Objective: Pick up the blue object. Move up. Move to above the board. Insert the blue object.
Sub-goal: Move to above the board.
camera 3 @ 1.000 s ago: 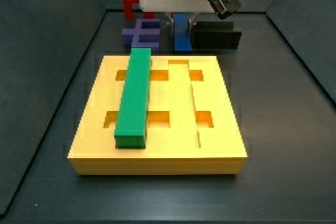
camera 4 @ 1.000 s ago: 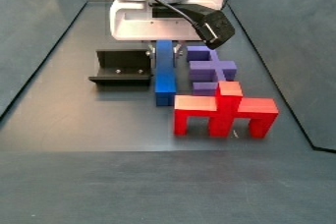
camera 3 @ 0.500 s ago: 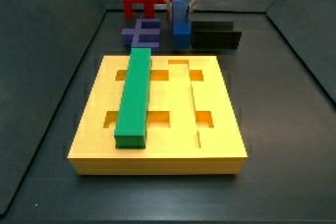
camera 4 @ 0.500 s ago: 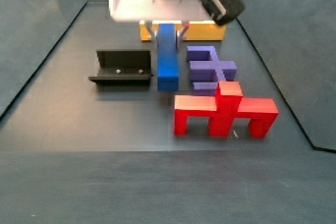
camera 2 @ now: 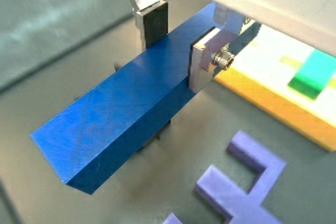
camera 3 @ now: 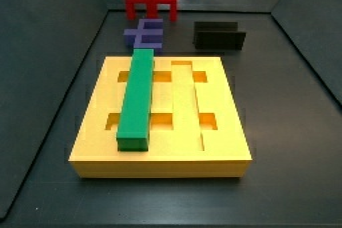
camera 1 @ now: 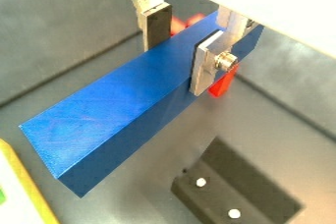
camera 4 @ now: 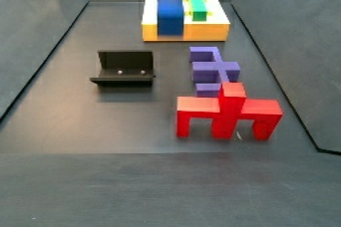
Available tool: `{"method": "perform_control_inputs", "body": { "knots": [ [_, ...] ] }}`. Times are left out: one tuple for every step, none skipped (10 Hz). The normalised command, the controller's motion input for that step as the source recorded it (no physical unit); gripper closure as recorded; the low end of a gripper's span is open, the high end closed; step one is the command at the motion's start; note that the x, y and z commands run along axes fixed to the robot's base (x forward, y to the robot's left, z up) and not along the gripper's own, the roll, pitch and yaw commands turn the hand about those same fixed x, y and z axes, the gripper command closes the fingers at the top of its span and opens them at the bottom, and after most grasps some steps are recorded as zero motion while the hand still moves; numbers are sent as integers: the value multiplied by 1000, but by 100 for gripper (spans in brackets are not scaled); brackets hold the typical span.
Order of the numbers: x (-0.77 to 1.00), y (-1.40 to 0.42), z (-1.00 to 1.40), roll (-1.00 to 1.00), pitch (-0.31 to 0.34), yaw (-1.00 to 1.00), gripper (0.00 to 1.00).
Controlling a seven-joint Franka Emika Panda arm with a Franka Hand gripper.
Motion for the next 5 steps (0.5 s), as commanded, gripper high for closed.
{"method": "perform_control_inputs", "body": {
  "knots": [
    [-10,-1,1400,23,66,3,100],
    [6,-4,975,26,58,5,100],
    [36,-6,593,17,55,6,100],
    [41,-1,304,10,69,3,100],
    [27,-5,177,7,69,2,100]
  ]
}}
